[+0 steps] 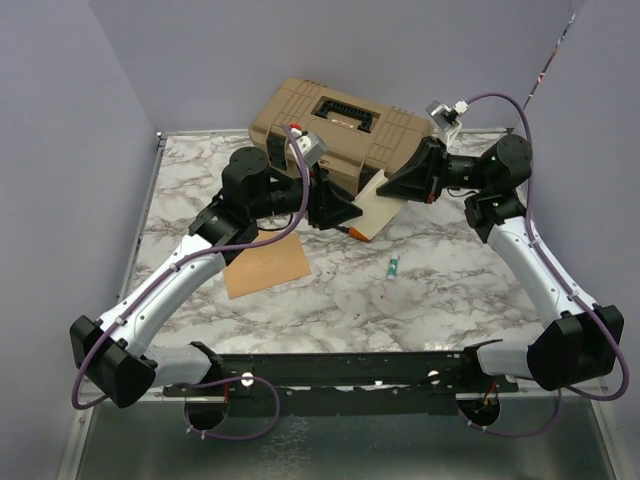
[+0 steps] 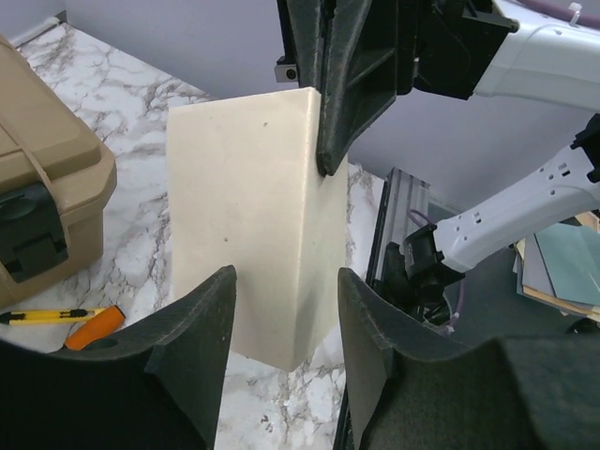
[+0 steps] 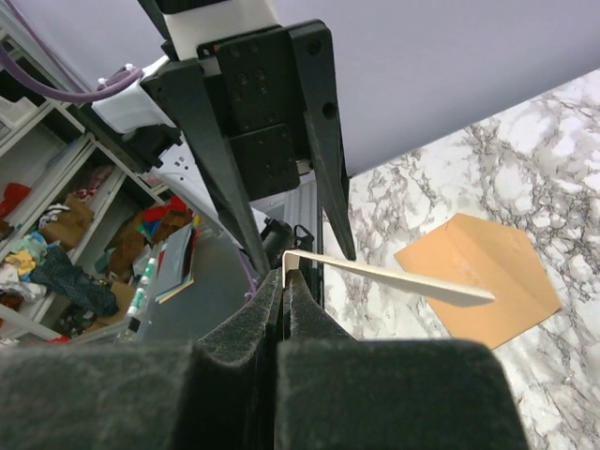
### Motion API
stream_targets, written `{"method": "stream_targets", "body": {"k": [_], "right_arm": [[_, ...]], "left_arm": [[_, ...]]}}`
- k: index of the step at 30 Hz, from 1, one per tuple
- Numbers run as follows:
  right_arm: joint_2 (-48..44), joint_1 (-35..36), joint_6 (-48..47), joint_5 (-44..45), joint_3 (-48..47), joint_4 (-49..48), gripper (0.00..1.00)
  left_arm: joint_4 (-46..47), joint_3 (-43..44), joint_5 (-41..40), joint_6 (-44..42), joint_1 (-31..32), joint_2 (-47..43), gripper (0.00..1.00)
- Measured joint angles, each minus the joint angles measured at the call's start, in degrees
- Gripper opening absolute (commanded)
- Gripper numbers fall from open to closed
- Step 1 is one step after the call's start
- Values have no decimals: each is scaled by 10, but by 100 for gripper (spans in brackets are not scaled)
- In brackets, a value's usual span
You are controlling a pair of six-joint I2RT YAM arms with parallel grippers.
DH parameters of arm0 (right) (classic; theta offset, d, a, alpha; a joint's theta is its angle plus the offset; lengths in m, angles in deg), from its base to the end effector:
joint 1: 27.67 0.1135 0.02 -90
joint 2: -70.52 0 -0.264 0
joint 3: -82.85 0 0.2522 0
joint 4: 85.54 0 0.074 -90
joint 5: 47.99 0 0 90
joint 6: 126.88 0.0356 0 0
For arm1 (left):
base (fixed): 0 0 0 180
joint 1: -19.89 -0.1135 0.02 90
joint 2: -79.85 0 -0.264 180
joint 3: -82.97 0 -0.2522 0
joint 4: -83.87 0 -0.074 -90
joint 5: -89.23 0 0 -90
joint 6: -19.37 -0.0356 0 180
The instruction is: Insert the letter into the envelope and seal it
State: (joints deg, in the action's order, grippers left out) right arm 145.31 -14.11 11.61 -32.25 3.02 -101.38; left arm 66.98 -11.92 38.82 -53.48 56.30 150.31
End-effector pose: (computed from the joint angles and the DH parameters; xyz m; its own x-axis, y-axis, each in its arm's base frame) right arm 0.2643 0.0990 0.4202 -0.4727 0.0950 -0.8761 -0.8810 -0.0275 0.4723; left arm 0.2095 -0.1827 0.4221 -0.3161 -0.0493 -0.9475 0.9175 0.2383 -0.3185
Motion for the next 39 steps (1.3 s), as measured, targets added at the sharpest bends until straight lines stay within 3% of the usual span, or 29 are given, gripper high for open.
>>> {"method": "stream_targets", "body": {"k": [6,10,18,24,28,31,36,39], "right_arm": [[6,6,8,0,0,-18,1],[11,7,10,1,0,-21,1],[17,7,10,23,0,-15,1],[17,7,9,46,0,-3,2],[18,7,-6,58,-1,23,48],[18,7,-30,76,-5,62,69],[4,7,-54,127,-2,104,85],[-41,7,-52,179,31,98,89]], "left_arm": [[0,1,-2,6,1,28,50],[-3,1,-15,6,1,30,45],[-5,1,-31,0,1,30,3],[-6,1,-54,-16,3,29,0],[-12,1,-62,-19,4,29,0],[-25,1,-75,-20,4,29,0],[-33,2,-98,-18,4,27,0],[-34,7,-109,-3,4,25,0]]}}
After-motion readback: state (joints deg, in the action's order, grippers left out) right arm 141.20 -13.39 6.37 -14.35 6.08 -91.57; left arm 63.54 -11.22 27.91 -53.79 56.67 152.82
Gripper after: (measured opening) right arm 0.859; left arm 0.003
